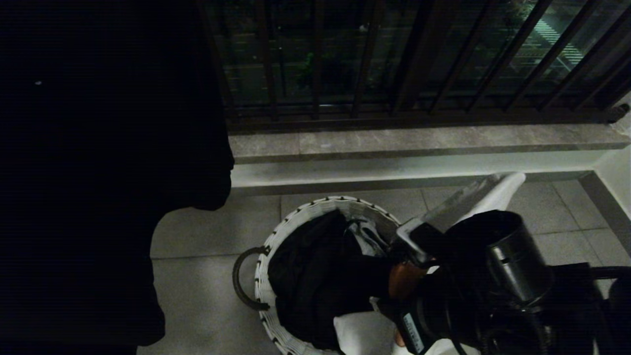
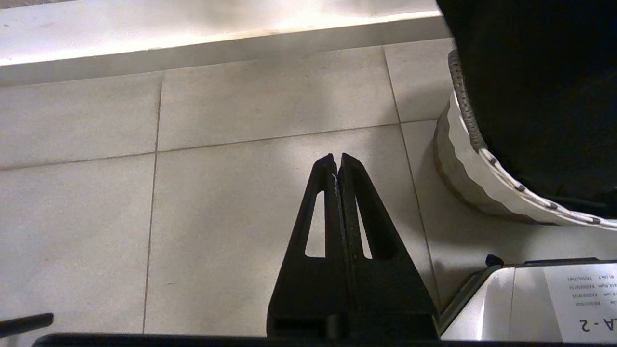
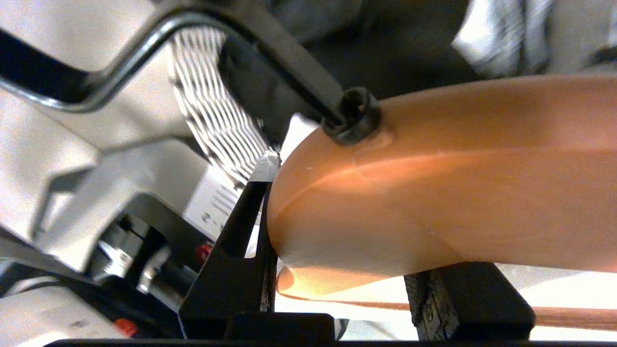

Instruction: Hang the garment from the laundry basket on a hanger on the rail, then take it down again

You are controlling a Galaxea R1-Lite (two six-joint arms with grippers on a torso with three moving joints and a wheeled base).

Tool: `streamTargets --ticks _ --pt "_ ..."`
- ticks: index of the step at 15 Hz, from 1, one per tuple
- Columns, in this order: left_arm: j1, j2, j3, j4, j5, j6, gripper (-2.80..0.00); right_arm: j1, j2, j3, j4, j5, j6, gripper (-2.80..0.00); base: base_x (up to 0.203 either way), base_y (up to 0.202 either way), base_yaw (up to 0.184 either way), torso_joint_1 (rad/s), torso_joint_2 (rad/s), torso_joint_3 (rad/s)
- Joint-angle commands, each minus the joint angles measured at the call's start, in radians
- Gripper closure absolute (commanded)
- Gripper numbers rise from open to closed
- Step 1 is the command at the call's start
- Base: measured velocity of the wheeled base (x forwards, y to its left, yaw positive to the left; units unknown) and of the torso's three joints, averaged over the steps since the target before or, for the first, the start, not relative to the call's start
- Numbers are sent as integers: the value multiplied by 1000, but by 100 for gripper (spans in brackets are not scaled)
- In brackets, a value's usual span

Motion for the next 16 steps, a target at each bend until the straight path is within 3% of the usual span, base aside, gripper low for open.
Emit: streamTargets --ticks 1,8,16 --pt "1 -1 3 0 0 0 0 0 -143 -78 78 -2 0 0 0 0 0 0 0 0" --pt "1 -1 3 0 0 0 0 0 -252 -364 264 -6 -2 0 0 0 0 0 0 0" --pt "1 -1 2 0 0 0 0 -21 -324 -474 304 -33 -8 0 0 0 0 0 0 0"
